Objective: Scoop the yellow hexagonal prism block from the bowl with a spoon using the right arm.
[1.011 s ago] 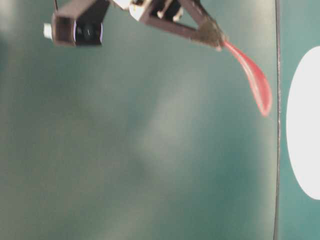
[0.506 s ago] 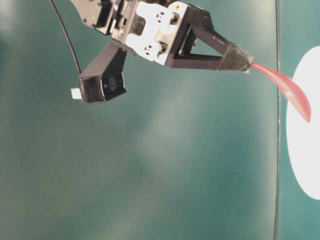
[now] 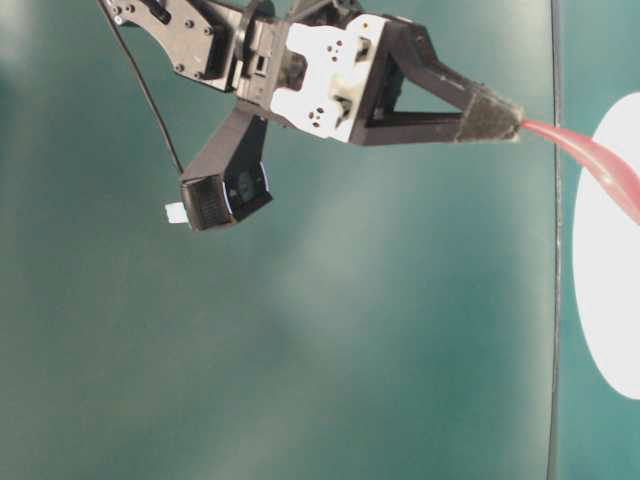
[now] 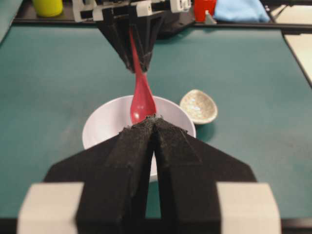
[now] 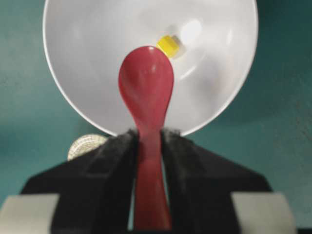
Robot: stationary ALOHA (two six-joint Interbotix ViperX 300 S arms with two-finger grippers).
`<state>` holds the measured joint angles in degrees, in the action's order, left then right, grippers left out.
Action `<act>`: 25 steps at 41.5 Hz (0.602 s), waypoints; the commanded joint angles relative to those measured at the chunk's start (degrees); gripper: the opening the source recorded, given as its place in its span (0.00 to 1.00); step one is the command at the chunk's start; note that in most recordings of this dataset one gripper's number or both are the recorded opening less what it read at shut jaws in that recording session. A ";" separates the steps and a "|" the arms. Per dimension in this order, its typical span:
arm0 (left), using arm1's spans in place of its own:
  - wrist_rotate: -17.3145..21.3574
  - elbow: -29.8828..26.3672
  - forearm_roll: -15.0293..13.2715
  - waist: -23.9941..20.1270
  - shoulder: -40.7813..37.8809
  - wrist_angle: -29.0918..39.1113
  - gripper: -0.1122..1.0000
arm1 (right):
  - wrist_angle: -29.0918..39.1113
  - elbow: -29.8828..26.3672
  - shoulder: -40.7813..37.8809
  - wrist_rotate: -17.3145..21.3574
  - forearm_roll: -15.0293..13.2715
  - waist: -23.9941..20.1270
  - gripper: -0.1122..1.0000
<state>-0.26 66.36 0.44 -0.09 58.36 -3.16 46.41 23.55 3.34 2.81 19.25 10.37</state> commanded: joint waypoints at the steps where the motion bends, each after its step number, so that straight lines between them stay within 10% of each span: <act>1: 0.09 -1.67 0.18 -0.09 -0.44 -0.26 0.12 | 0.09 -1.32 0.26 0.09 -0.09 0.09 0.32; 25: -0.09 -1.67 0.09 -0.09 -0.26 -0.26 0.12 | -0.18 -1.14 -3.08 0.09 -0.18 0.09 0.32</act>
<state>-0.26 66.36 0.53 -0.09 58.36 -3.16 46.49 23.55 -0.62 2.81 19.25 10.37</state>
